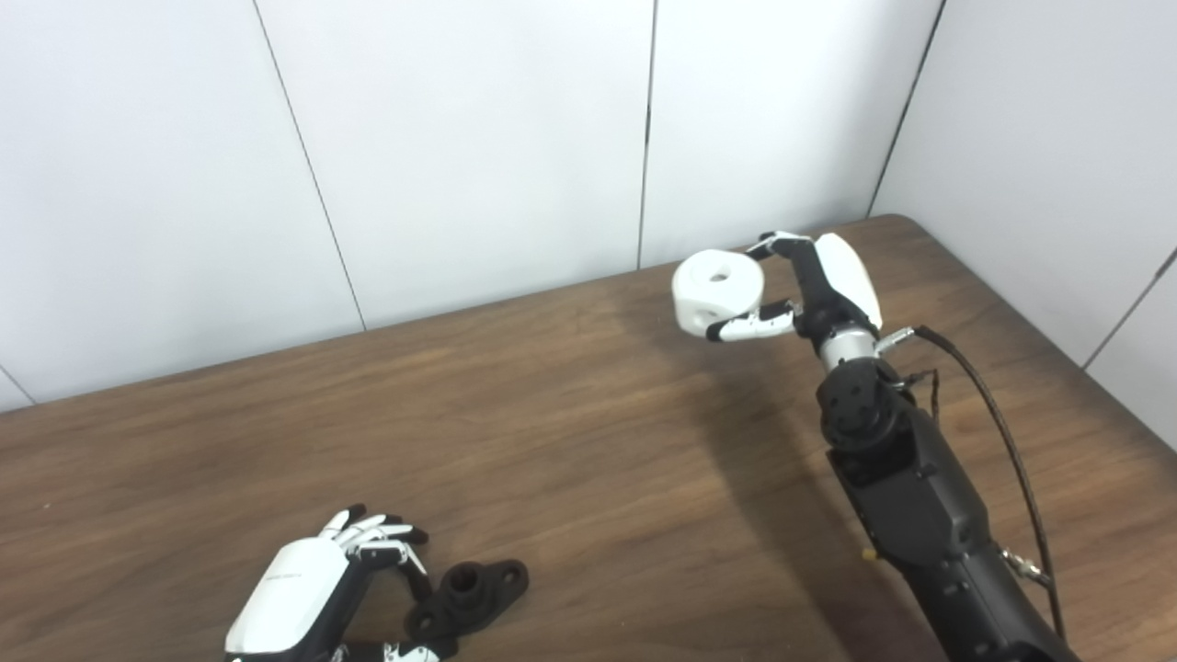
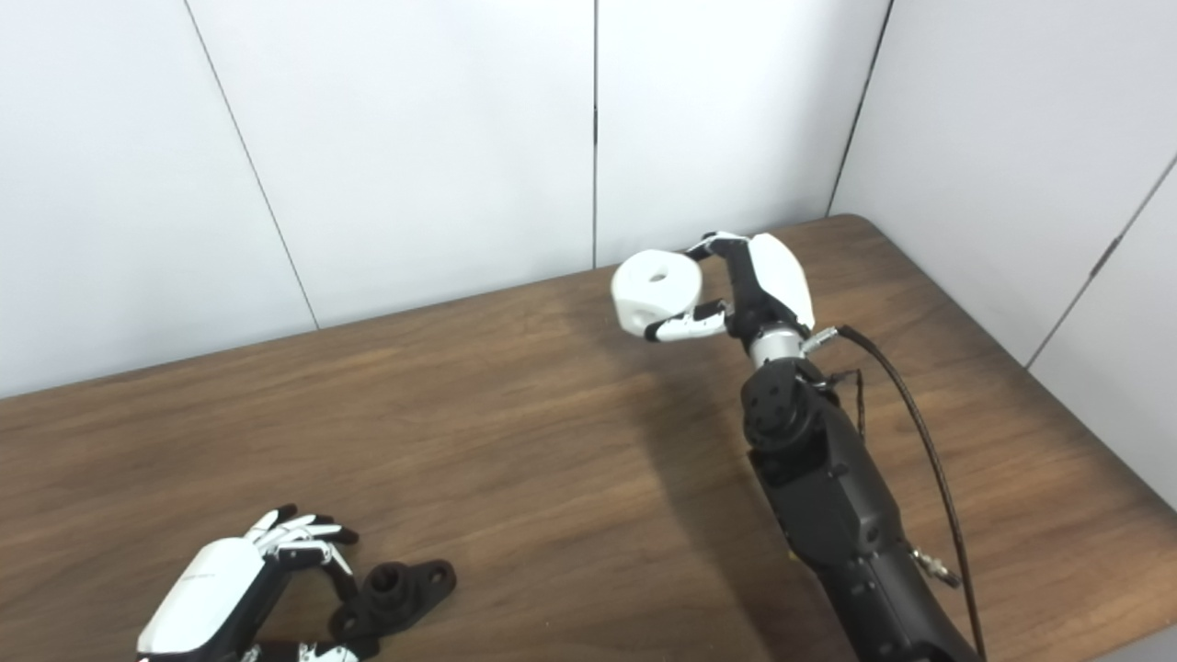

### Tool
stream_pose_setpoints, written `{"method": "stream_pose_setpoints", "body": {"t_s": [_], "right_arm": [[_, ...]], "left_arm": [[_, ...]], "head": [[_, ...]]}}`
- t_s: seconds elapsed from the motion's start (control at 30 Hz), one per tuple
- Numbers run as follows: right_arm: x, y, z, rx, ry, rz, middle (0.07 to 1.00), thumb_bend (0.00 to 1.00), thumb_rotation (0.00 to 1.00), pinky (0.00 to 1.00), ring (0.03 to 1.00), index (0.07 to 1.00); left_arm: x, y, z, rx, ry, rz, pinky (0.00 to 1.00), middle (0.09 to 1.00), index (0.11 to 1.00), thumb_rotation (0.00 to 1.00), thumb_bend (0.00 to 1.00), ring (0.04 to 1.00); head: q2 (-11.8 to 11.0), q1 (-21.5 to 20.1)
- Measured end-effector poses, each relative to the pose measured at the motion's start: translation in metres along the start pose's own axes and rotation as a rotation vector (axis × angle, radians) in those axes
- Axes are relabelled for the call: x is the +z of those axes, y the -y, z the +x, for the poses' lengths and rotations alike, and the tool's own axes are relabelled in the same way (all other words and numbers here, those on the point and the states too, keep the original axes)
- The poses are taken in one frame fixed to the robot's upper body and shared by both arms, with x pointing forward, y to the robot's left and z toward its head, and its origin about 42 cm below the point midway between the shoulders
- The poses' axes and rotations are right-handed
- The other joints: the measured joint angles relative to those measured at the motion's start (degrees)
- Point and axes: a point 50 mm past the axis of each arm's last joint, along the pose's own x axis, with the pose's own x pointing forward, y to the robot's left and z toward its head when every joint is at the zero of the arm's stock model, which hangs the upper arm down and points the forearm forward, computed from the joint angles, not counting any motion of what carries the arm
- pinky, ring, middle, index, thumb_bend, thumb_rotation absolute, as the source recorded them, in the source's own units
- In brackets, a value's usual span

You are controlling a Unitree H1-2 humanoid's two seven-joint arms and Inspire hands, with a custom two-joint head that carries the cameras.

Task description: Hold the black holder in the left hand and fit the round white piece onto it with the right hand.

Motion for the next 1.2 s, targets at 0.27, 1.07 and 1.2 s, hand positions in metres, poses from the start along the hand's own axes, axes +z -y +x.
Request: {"method": "stream_pose_setpoints", "body": {"t_s": [0.27, 1.07, 1.2], "right_arm": [[0.016, -0.005, -0.036, 0.123, 0.09, -0.014, 0.845, 0.52, 0.14, 0.96, 0.911, 0.485], [0.067, -0.02, -0.107, 0.375, 0.324, 0.138, 0.831, 0.52, 0.15, 0.9, 0.896, 0.484], [0.073, -0.024, -0.114, 0.42, 0.338, 0.175, 0.836, 0.52, 0.15, 0.9, 0.908, 0.484]], "left_arm": [[0.003, 0.002, 0.0, 0.004, -0.011, 0.002, 0.98, 0.774, 0.484, 0.05, 0.52, 0.873], [0.023, 0.016, 0.008, 0.021, -0.058, -0.004, 1.0, 0.798, 0.485, 0.05, 0.52, 0.91], [0.025, 0.017, 0.01, 0.022, -0.061, -0.006, 1.0, 0.799, 0.485, 0.05, 0.52, 0.911]], "head": [[0.5, 3.9], [3.7, 13.8], [5.0, 15.6]]}}
